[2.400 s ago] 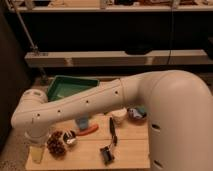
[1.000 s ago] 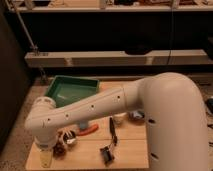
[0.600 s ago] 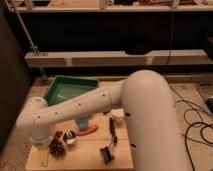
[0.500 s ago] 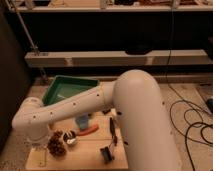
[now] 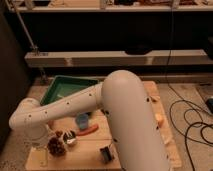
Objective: Place grapes in paper cup
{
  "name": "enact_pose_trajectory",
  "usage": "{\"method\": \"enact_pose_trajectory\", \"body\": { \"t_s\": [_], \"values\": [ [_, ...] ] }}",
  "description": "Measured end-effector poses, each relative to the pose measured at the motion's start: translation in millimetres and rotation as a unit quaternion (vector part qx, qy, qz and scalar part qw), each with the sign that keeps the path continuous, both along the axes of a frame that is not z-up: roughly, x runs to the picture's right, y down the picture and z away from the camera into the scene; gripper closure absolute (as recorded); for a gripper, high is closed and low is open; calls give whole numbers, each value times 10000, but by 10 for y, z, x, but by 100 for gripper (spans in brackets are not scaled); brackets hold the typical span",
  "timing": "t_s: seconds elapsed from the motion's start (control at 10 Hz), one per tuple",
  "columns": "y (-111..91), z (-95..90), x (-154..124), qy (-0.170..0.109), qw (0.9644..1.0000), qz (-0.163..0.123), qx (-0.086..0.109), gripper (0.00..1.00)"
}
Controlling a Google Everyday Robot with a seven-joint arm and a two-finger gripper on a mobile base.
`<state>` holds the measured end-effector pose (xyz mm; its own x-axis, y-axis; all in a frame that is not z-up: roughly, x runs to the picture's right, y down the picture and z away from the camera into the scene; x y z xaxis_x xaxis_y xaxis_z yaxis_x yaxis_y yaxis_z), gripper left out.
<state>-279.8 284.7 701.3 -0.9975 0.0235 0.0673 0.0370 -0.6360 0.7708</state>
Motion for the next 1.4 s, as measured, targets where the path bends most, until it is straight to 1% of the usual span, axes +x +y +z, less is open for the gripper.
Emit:
{"method": "enact_pose_trajectory", "body": {
  "t_s": [0.1, 0.2, 0.5, 0.7, 0.8, 0.9, 1.0, 1.1, 1.2, 1.3, 1.4],
  "values": [
    [14, 14, 29, 72, 10000, -12, 16, 20],
    [11, 18, 48, 101, 9999, -43, 111, 20],
    [85, 65, 70, 68, 9997, -86, 206, 20],
    [134, 97, 71, -110, 9996, -40, 247, 20],
    [167, 120, 60, -247, 9993, -31, 270, 21],
    [201, 125, 39, -363, 9989, -32, 281, 25],
    [230, 132, 24, -499, 9984, 12, 283, 34],
    [237, 137, 39, -609, 9977, 84, 282, 43],
    [245, 133, 45, -736, 9968, 171, 271, 56],
    [254, 125, 44, -794, 9963, 194, 262, 63],
    [262, 112, 43, -852, 9958, 214, 252, 76]
  ]
}}
